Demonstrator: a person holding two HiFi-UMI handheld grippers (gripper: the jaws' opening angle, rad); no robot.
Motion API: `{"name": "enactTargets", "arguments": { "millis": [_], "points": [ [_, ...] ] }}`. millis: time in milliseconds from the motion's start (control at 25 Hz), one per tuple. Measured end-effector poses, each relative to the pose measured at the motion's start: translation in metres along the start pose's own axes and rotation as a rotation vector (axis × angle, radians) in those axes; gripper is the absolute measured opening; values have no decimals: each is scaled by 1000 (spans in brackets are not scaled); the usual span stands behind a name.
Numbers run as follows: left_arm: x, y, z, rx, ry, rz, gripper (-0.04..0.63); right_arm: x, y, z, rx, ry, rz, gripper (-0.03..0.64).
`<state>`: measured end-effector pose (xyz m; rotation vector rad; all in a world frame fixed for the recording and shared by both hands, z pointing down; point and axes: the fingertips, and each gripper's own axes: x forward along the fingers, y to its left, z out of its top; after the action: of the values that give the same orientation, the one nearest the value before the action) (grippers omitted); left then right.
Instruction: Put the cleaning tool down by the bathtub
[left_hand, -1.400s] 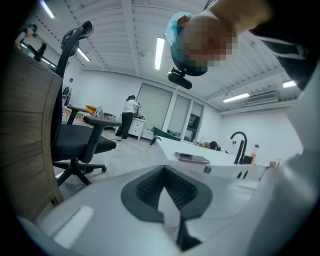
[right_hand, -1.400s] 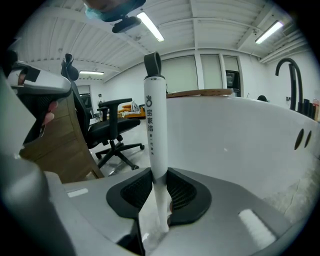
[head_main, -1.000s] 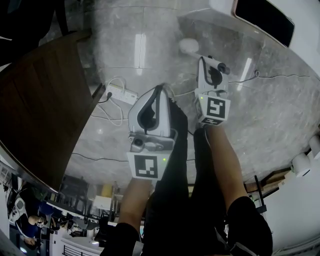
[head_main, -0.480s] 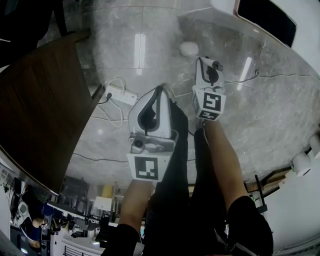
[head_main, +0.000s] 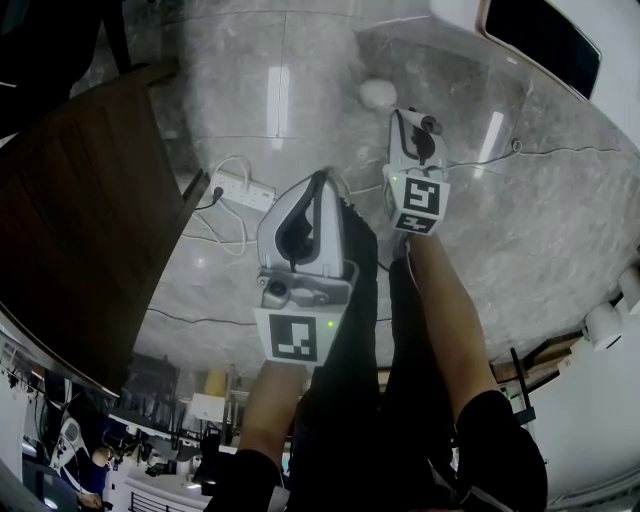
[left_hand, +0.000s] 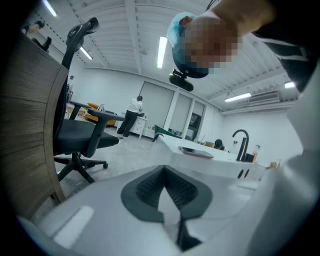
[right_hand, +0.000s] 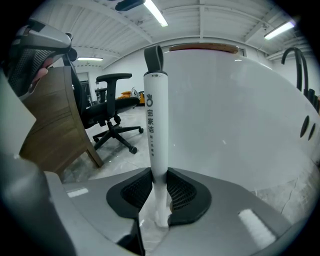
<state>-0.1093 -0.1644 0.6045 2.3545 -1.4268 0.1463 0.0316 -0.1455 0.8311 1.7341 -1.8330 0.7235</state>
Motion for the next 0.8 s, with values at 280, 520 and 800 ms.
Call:
{"name": "enactTargets", "arguments": {
  "millis": [280,520,800],
  "points": [
    [2,7,-1,-10,4,1,7,16,0,9,9,9,0,92],
    [6,11,2,-18,-2,3,8,24,-5,13,28,26,-14,92],
    [8,16,1,-21,1,6,6,32,-2,15,15,26,-8,92]
  ]
}}
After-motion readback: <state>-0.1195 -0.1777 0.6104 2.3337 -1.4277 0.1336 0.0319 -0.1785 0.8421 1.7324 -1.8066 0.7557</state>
